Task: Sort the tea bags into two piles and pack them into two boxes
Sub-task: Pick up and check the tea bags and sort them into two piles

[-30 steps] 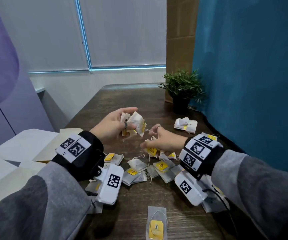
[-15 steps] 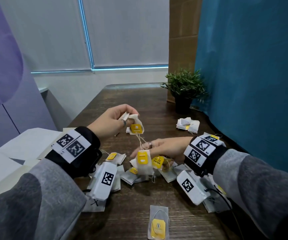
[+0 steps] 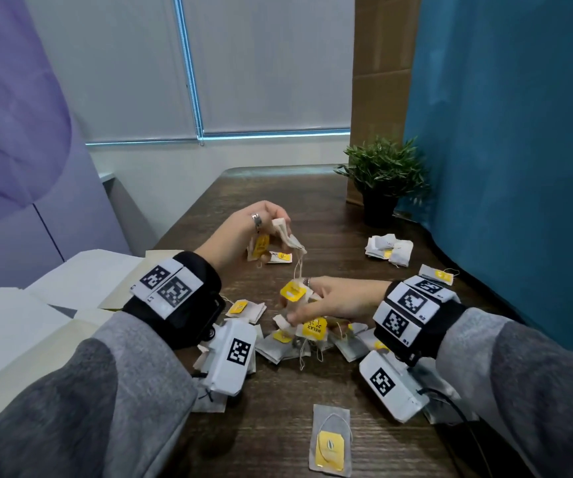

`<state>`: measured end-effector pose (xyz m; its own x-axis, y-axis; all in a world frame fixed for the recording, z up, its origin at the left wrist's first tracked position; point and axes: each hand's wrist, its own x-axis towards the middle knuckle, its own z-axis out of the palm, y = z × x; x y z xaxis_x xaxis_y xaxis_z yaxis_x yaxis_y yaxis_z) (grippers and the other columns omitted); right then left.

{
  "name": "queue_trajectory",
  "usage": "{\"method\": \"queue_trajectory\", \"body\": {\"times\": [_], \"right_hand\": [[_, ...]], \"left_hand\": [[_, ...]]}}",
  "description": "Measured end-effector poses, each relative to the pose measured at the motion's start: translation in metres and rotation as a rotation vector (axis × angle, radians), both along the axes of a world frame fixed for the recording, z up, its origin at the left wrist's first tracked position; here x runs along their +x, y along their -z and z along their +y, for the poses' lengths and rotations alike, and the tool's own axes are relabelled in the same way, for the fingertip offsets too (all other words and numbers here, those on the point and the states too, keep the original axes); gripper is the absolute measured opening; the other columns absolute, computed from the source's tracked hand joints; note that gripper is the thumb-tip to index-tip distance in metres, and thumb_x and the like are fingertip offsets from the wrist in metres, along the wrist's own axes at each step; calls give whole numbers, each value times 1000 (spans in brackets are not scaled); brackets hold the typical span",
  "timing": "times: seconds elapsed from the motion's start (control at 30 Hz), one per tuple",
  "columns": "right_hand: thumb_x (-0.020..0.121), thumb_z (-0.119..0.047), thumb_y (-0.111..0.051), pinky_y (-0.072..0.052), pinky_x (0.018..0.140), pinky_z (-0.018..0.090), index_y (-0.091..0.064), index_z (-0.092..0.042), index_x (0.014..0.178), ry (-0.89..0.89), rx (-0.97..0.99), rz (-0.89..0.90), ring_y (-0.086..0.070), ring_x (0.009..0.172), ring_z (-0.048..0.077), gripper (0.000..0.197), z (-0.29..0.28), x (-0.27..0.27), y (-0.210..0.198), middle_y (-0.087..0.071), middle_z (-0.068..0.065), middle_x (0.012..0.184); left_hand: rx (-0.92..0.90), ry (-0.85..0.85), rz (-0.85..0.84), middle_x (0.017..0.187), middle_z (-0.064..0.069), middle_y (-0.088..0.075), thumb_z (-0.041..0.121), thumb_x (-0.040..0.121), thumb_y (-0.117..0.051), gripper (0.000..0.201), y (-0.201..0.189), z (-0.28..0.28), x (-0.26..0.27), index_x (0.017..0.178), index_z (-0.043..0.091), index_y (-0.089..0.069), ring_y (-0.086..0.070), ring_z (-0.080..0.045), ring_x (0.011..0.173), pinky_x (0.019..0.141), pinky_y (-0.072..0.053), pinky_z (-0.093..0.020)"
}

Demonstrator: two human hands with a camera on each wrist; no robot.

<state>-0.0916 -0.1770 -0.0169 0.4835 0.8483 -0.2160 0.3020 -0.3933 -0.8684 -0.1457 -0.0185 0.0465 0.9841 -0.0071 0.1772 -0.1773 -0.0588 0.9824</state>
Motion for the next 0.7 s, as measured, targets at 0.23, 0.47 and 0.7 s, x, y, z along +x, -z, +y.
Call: {"method": "queue_trajectory", "body": {"times": [0.23, 0.47, 0.7], "right_hand": [[83, -33, -69, -41, 49, 29, -53, -19, 100, 367, 172, -97, -53, 65, 19, 27, -18, 8, -17, -59, 2, 82], [79, -21, -75, -47, 69, 27, -55, -11, 109, 439, 233, -75, -61, 78, 15, 38, -39, 11, -26, -64, 8, 94], [88, -23, -64, -30, 40, 20, -61, -19, 99, 508, 121, -175, -47, 43, 2, 13, -48, 1, -36, -60, -2, 73]], "left_hand": [[230, -142, -223, 71, 9, -56, -3, 74, -70, 28, 14, 11, -2, 76, 22, -57, -47, -14, 64, 60, -40, -25], [110, -221, -184, 80, 0, -61, -9, 72, -71, 35, 23, 12, -4, 85, 23, -62, -52, -21, 76, 66, -43, -33], [-42, -266, -59, 69, 0, -67, 0, 83, -64, 30, 29, 17, 2, 98, 26, -65, -52, -24, 67, 55, -41, -31]]}}
